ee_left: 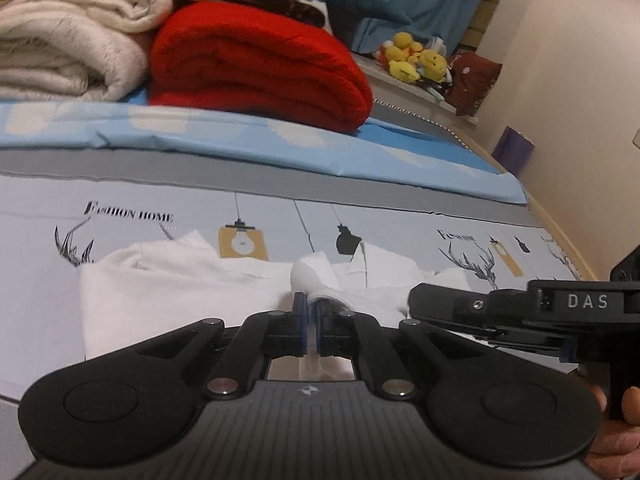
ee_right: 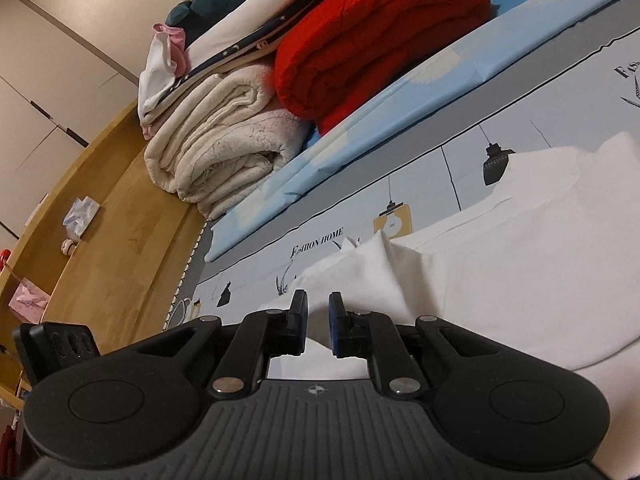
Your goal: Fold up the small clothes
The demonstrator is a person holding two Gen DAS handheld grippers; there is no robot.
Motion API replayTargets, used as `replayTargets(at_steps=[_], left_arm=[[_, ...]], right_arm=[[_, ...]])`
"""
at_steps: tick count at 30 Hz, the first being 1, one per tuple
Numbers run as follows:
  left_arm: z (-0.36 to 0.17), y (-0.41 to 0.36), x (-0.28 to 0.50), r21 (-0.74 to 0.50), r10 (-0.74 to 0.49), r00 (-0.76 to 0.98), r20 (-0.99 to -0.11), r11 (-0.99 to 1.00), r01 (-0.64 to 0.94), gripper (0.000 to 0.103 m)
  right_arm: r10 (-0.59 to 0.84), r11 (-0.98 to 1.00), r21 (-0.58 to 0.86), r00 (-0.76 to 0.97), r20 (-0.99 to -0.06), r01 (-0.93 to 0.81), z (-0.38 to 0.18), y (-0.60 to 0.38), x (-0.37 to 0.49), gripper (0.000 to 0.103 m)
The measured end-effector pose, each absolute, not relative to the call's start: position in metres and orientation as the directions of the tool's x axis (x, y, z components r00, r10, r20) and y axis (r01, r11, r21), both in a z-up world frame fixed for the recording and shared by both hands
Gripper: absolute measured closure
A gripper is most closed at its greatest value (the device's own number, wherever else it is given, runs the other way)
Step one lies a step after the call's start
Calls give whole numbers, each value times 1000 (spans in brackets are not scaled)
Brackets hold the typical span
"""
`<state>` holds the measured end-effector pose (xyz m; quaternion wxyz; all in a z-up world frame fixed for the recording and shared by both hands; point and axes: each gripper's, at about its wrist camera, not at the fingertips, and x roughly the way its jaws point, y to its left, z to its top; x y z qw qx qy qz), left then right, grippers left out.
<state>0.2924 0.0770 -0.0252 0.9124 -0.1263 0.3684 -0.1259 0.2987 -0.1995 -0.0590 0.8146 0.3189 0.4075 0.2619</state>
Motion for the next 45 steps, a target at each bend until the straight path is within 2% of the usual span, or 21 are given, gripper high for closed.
replayTargets(at_steps=[6,11,13,15,17,20,22,24,25,26,27,28,29,32,35,36,37,38,40,42,45], left_arm=[[-31,91,296,-301,-240,674,-699,953,27,100],[-51,166,292,-363,-39,625,-780,841,-402,100],[-64,194,285,-359,12,561,-828,757,-546,99],[-78,208,283,-374,-24,511,-859,710,-596,98],[-83,214,282,-391,-44,501,-864,685,-615,98],[-75,215,282,-400,-33,525,-851,688,-606,83],[-70,216,281,-386,-10,535,-845,705,-595,68],[-63,211,287,-339,35,537,-843,740,-581,67],[-58,208,292,-310,55,541,-839,769,-559,62],[-54,203,297,-281,58,544,-837,807,-519,56],[-52,195,302,-254,45,545,-837,851,-459,39],[-52,188,306,-229,27,544,-839,889,-397,28],[-52,179,308,-202,16,543,-840,919,-338,28],[-56,156,311,-95,56,532,-845,963,-253,28],[-60,146,314,-8,112,532,-839,976,-219,38],[-60,143,314,24,132,534,-835,979,-205,47],[-62,142,315,43,142,535,-833,980,-192,68],[-63,142,316,49,139,537,-832,983,-178,81],[-63,147,316,21,111,549,-828,986,-168,94],[-53,155,312,-32,104,598,-795,976,-213,96],[-30,181,301,-307,11,735,-678,905,-296,99]], right_arm=[[673,687,698,538,-507,-203,-55,-192,296,92],[562,748,659,602,-567,-78,-59,-207,299,90],[452,787,613,616,-645,65,-69,-221,302,89],[299,848,485,561,-772,215,-84,-234,306,83],[186,858,371,459,-869,355,-107,-249,309,83],[200,769,383,377,-905,512,-132,-275,305,83],[209,741,391,365,-907,545,-138,-284,303,85],[219,740,399,367,-904,541,-137,-284,303,84],[224,744,403,368,-902,534,-136,-283,303,84],[229,744,406,367,-901,531,-136,-283,304,82],[238,740,411,364,-900,532,-138,-283,305,79],[254,731,422,359,-898,537,-141,-284,306,77],[272,719,434,356,-894,542,-144,-286,306,73],[301,702,457,355,-885,546,-146,-285,308,73],[302,702,466,366,-880,539,-144,-286,310,76],[299,701,468,374,-878,538,-143,-287,311,86],[299,701,472,380,-875,534,-142,-289,311,92],[302,700,478,388,-871,530,-140,-290,311,100],[304,686,497,412,-859,531,-136,-295,310,102],[293,653,528,462,-837,542,-128,-304,307,102],[206,601,556,560,-802,575,-111,-321,297,102]])
